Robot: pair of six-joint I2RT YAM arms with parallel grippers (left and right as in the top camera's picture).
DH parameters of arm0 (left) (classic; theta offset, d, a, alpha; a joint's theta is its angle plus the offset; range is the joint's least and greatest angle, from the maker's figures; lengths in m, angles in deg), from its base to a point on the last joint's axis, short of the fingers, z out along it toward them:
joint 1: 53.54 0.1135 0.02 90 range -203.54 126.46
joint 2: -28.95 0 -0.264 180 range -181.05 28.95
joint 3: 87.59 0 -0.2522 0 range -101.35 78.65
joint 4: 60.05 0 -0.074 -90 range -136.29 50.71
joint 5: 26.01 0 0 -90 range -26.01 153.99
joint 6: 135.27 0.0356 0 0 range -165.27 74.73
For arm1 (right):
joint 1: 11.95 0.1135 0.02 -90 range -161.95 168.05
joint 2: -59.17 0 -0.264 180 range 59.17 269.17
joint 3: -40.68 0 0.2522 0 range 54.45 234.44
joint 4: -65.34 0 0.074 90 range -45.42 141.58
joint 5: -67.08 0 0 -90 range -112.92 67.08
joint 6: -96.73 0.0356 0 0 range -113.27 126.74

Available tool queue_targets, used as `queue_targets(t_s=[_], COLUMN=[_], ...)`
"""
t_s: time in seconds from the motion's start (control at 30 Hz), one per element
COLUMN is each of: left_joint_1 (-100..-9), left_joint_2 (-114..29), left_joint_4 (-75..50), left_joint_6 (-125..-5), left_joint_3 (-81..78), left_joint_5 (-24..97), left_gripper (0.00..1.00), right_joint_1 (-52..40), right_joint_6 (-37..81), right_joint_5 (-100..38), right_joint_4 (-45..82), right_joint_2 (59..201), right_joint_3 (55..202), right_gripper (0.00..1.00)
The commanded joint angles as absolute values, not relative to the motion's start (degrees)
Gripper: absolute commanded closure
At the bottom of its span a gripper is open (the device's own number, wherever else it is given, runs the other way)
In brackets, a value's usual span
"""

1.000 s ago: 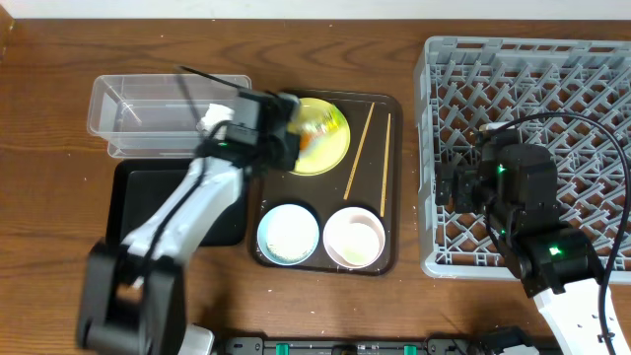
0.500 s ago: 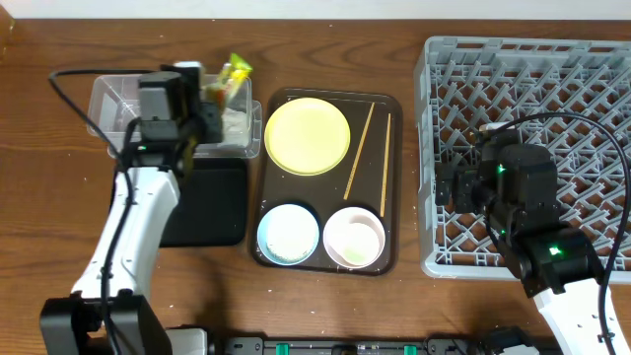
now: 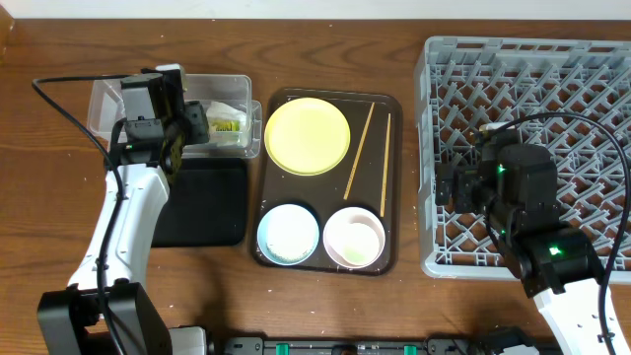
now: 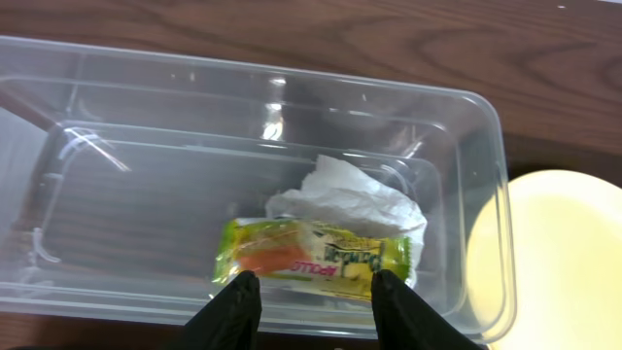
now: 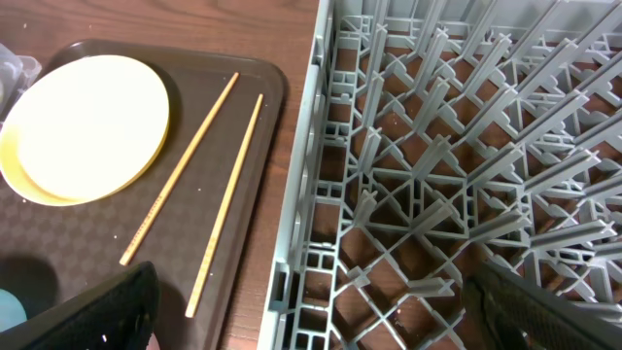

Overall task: Sort waste into correct bins and load items into the dishwasher rack
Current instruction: 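Carry the wrapper left and release it into the clear bin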

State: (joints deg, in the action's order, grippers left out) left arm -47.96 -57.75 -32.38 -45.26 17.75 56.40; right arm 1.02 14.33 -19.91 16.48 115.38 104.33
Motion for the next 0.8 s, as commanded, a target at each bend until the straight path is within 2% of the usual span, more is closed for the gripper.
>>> queue_targets(t_s=[0.0, 0.2, 0.3, 0.43, 0.53, 0.77], left_joint_1=[-47.89, -48.55, -49.88, -52.29, -53.45, -53.91], left_joint_2=[-56.87, -53.92, -53.11, -53.07, -53.07, -53.07], left_joint_4=[-31.66, -25.91, -20.53, -12.47, -7.68, -2.81], left_joint_6=[-45.57, -50.07, -53.22, -53.78, -53.78, -53.74], left_joint_3=[16.9, 16.9, 16.9, 16.92, 16.92, 16.92], left_joint_5=[52.9, 48.0, 47.67, 47.67, 47.43, 42.58], left_gripper=[0.59, 0.58, 0.51, 0.27, 0.16, 0.14], right_joint_1=[-0.31, -0.31, -0.31, -0.31, -0.31, -0.31], right_joint_6=[13.98, 13.98, 13.98, 13.98, 13.98, 13.98], right_joint_5=[-19.96, -19.93, -19.93, -19.93, -19.93, -19.91], right_joint_4=[16.4, 16.44, 16.44, 16.48, 16.46, 16.59], right_joint_2=[115.42, 115.44, 115.44, 115.44, 115.44, 115.44], right_joint_3=[105.71, 105.71, 105.71, 105.71, 105.71, 105.71], right_gripper=[0.01, 0.01, 0.01, 0.01, 0.01, 0.01])
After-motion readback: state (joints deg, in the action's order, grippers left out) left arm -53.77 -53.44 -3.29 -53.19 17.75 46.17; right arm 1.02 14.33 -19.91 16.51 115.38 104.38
